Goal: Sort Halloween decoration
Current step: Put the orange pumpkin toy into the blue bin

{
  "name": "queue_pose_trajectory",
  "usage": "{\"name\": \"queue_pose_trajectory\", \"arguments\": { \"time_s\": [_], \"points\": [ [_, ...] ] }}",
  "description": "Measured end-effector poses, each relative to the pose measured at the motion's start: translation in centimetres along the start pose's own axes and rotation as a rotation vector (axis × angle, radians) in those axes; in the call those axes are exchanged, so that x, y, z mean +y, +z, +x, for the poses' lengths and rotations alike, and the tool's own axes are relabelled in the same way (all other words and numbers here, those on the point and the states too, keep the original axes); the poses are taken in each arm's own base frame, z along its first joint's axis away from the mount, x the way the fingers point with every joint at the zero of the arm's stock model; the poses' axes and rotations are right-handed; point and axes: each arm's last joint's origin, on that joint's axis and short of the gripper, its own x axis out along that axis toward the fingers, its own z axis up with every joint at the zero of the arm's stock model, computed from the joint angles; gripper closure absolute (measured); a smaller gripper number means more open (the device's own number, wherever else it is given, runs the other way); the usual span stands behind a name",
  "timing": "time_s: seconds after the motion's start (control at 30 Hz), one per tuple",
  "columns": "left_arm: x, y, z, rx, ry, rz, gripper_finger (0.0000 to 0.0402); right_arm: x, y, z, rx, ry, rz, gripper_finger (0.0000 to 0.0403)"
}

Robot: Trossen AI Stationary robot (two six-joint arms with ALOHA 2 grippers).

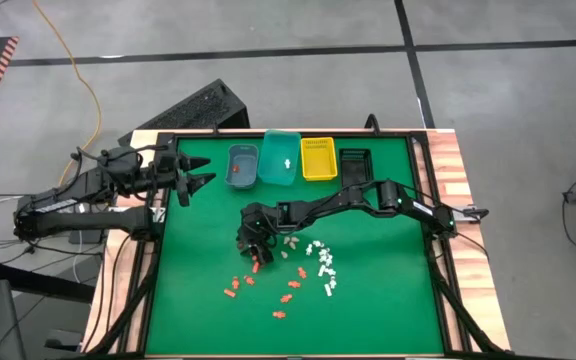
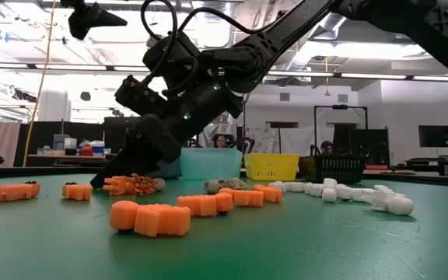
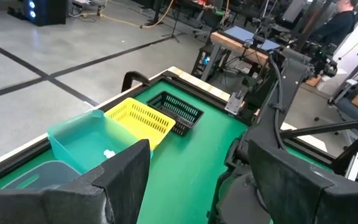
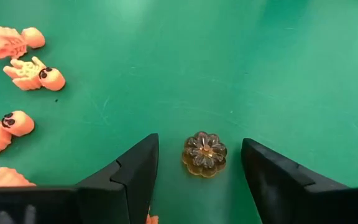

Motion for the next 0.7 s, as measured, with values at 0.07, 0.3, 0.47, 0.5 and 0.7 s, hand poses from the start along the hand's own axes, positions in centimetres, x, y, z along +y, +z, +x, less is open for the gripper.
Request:
{"name": "queue_pose_trajectory", "arguments": {
  "time_s": [0.07,0.3,0.47,0.5,0.7],
  "points": [
    [0.04,-0.11,0.0,0.011,0.004,0.001,0.0141,-0.01,-0.03,0.01,0.002,-0.003,0.001,0.0179],
    [0.07,-0.18,-0.01,0.019,0.007,0.003,0.0141,-0.05,-0.19,0.05,0.018,-0.026,0.036,0.024],
    [0.07,-0.18,0.0,0.019,0.007,0.003,0.0141,-0.08,-0.22,0.07,0.018,-0.031,0.038,0.0276],
    [0.07,-0.18,0.0,0.018,0.007,0.003,0.0141,-0.08,-0.22,0.07,0.018,-0.03,0.044,0.0282],
    [0.06,-0.17,0.0,0.018,0.006,0.003,0.0141,-0.09,-0.07,-0.05,0.014,-0.032,0.08,0.0306]
  ]
}}
